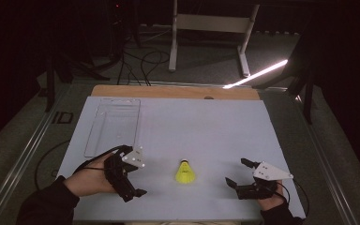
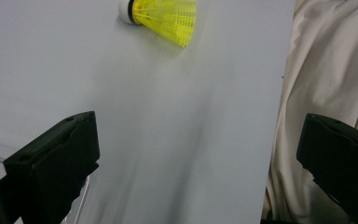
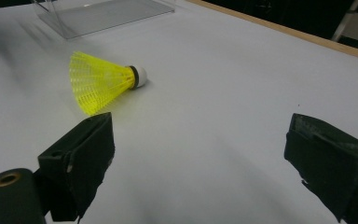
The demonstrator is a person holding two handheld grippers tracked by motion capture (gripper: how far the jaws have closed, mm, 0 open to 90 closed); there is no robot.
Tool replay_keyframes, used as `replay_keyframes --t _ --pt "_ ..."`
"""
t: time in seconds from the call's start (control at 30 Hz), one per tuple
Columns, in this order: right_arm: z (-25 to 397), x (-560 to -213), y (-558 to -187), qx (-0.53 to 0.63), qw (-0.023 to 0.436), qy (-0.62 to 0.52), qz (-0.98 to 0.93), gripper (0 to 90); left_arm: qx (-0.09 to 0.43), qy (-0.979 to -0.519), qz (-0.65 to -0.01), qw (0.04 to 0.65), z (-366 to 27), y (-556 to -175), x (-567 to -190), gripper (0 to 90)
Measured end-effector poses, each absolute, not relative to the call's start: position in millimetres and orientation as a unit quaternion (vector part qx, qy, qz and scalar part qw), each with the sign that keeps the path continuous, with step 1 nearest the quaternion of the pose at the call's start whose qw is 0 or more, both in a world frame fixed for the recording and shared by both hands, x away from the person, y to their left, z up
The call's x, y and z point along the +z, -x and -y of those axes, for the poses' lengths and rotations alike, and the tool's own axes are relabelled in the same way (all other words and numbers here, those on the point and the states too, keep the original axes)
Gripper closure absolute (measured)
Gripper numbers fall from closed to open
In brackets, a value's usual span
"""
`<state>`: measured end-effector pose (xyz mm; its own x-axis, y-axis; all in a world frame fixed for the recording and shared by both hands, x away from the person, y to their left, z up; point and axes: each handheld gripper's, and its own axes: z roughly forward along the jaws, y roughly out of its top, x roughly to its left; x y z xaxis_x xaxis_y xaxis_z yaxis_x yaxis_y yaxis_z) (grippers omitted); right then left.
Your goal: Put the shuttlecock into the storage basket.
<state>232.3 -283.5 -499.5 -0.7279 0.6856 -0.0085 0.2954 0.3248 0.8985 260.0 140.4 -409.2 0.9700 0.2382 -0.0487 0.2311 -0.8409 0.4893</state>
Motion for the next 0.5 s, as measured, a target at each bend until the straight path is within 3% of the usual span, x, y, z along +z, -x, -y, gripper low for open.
replay_keyframes --t 0.5 --pt "283.4 -499.7 -232.6 0.49 0.197 -0.31 -0.791 8.5 -0.025 -0.971 -0.105 0.214 -116.3 -263.6 -406.6 0.0"
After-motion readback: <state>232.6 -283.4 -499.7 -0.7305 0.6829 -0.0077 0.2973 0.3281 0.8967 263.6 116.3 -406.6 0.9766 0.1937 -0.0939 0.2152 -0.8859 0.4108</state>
